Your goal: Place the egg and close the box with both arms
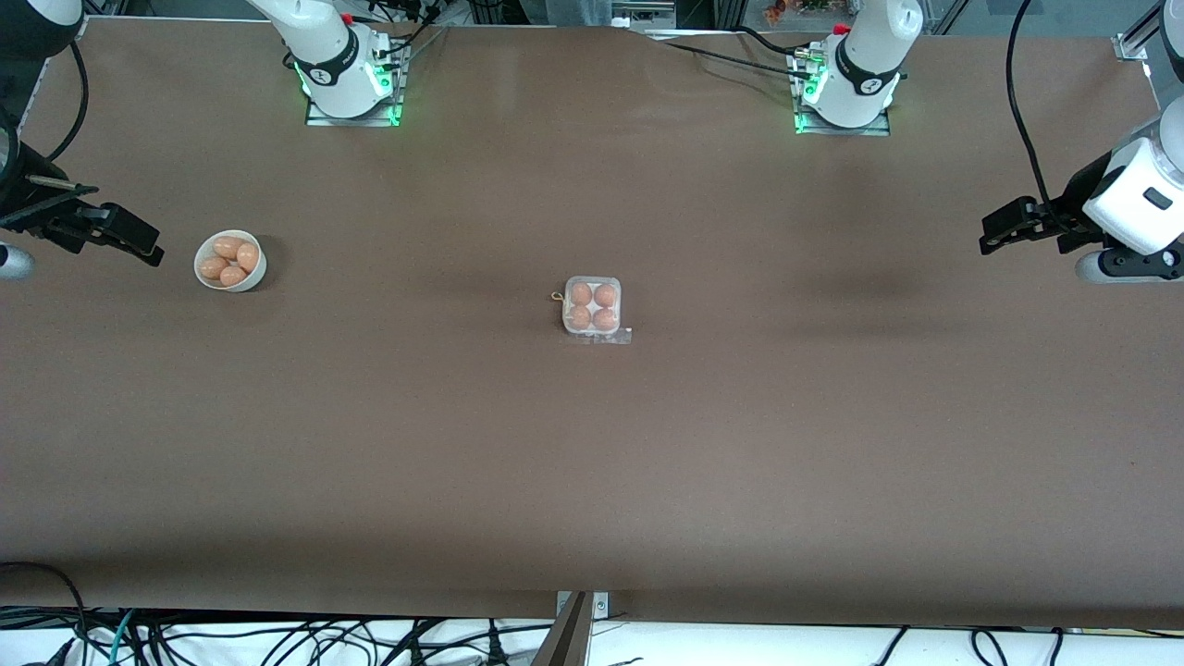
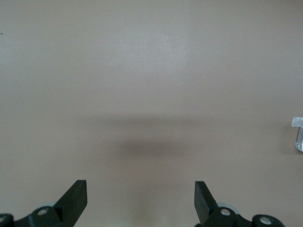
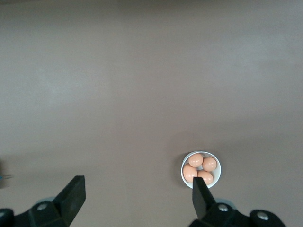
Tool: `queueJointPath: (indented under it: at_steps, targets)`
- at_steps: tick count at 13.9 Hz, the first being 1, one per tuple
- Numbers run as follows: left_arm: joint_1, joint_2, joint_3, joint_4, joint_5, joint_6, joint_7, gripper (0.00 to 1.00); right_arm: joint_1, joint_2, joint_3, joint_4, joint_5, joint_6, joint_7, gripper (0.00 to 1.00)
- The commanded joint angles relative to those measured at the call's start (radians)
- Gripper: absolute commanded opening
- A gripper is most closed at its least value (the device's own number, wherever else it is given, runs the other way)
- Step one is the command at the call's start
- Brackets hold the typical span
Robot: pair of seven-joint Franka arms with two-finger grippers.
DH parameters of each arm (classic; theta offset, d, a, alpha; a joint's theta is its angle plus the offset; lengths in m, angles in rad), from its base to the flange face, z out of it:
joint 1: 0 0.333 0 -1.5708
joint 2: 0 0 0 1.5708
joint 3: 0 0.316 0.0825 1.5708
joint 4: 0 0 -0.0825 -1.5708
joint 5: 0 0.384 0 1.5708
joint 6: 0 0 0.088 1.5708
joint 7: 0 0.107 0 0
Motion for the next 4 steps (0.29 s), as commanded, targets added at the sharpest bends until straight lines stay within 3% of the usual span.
queueJointPath:
  at_steps: [1, 4]
  targets:
    - [0.009, -0.030, -0.011, -0.022, 0.014, -0.009, 0.017, 1.00, -0.006, -0.003, 0.003, 0.012, 0.014, -0.018, -0.013, 1.00]
    - [0.009, -0.024, -0.009, -0.009, 0.014, -0.031, 0.020, 1.00, -0.006, -0.003, 0.003, 0.012, 0.015, -0.018, -0.011, 1.00]
